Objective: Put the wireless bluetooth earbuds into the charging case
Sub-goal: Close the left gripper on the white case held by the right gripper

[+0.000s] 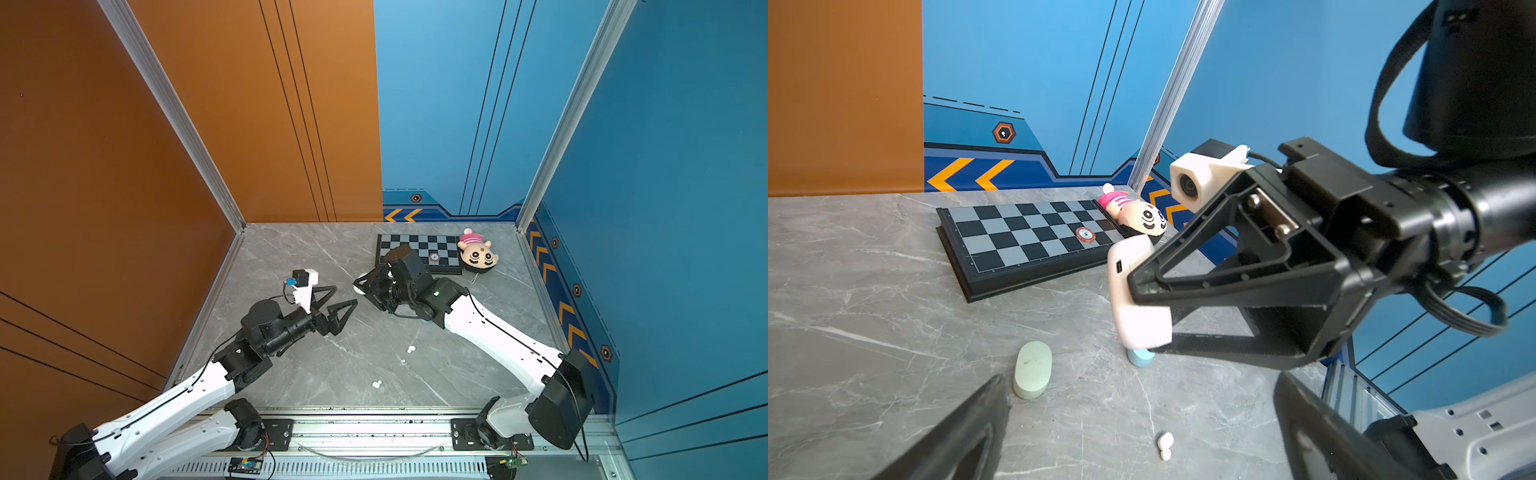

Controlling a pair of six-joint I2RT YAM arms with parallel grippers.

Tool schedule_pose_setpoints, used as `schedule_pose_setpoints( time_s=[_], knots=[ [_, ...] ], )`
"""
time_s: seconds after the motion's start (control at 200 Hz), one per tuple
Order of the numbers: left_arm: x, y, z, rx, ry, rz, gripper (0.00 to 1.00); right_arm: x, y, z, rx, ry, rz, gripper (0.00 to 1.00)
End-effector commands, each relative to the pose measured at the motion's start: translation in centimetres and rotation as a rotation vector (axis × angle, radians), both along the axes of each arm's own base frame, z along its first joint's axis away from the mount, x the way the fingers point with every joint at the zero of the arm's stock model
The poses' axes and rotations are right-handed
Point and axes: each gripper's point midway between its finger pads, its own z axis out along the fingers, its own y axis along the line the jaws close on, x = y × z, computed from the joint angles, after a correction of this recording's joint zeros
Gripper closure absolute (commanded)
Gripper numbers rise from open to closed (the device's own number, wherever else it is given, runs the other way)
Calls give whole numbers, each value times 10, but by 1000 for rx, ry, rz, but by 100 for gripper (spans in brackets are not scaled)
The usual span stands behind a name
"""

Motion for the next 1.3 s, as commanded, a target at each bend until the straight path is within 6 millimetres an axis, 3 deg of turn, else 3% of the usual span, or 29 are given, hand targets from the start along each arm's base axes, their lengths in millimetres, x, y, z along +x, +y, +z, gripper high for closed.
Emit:
schedule_pose_setpoints(
  time_s=[0.0, 0.29, 0.601, 0.656, 0.876, 1.086, 1.291],
  knots=[
    [7, 2, 6, -41, -11, 46, 2, -4, 3, 17, 59, -33, -7, 78],
    [16, -2, 4, -49, -2, 68, 5, -10, 13, 22, 108, -31, 9, 78],
    [25, -4, 3, -40, -10, 94, 13, -16, 25, 30, 164, -29, 29, 79],
    [27, -5, 3, -40, -11, 96, 19, -17, 27, 30, 166, -29, 33, 80],
    [33, -4, 3, -34, -18, 120, 21, -19, 31, 31, 176, -26, 40, 80],
    [37, -7, 5, -24, -30, 124, 32, -21, 37, 34, 208, -18, 46, 80],
    [35, -11, 5, -24, -28, 97, 53, -19, 36, 33, 209, -22, 40, 80]
  ],
)
